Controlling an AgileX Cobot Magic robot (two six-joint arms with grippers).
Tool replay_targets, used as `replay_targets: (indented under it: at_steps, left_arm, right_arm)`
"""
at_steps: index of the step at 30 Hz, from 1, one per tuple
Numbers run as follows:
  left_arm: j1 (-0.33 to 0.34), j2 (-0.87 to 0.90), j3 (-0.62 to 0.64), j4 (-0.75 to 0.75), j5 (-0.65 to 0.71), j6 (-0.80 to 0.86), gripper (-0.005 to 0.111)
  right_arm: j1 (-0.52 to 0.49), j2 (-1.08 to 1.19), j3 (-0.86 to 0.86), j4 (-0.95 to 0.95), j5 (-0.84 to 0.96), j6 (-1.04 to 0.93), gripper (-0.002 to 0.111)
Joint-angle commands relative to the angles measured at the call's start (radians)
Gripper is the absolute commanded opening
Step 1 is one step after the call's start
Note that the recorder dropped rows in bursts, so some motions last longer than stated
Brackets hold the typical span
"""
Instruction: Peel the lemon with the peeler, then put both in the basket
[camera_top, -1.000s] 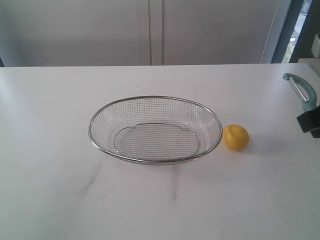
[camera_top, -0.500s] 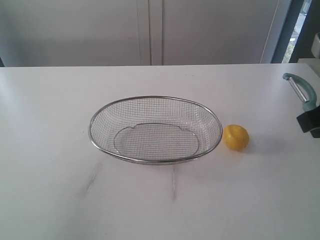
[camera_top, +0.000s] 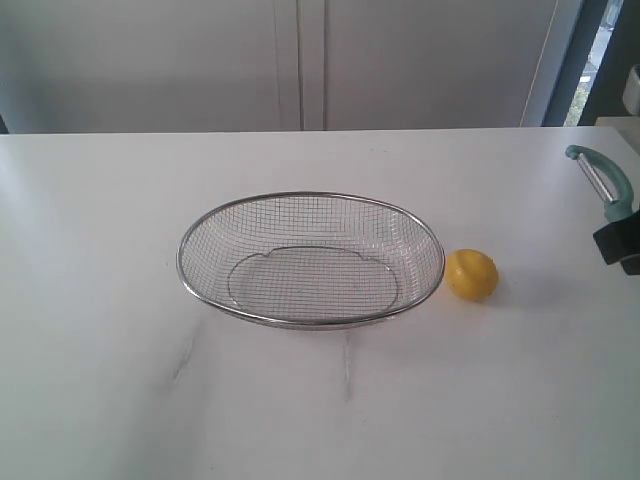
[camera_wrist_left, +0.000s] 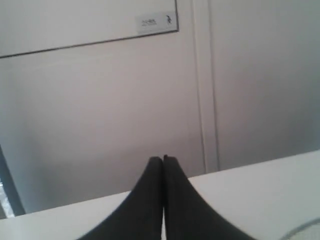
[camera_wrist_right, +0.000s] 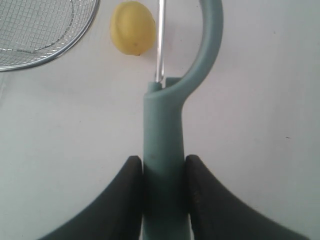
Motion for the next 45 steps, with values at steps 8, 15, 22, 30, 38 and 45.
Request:
replay_targets:
  at_steps: [8, 15, 22, 30, 38, 45]
  left_arm:
    - [-0.23, 0.255, -0.122, 0.221, -0.022, -0.018, 0.0]
    - [-0.354, 0.43, -0.296, 0.267, 0.115, -0.018, 0.0]
    - [-0.483, 0.618, -0.506, 0.281, 0.243, -0.018, 0.0]
    - [-0.611, 0.781, -0.705, 0.281, 0.237, -0.015, 0.0]
    - [-0.71, 0.966, -0.919, 0.281, 0.239, -0.015, 0.0]
    - [-0.755, 1.135, -1.122, 0.281, 0.352, -0.019, 0.0]
  right_arm:
    - [-0.007, -0.008, 0.008, 0.002, -0.018, 0.004, 0.0]
    - [-0.007, -0.008, 0.008, 0.002, -0.018, 0.004, 0.0]
    - [-0.007, -0.008, 0.008, 0.002, -0.018, 0.004, 0.0]
    - [-0.007, -0.008, 0.008, 0.002, -0.024, 0.004, 0.0]
    - [-0.007, -0.008, 0.008, 0.002, -0.024, 0.004, 0.0]
    - [-0.007, -0.008, 0.008, 0.002, -0.026, 0.004, 0.0]
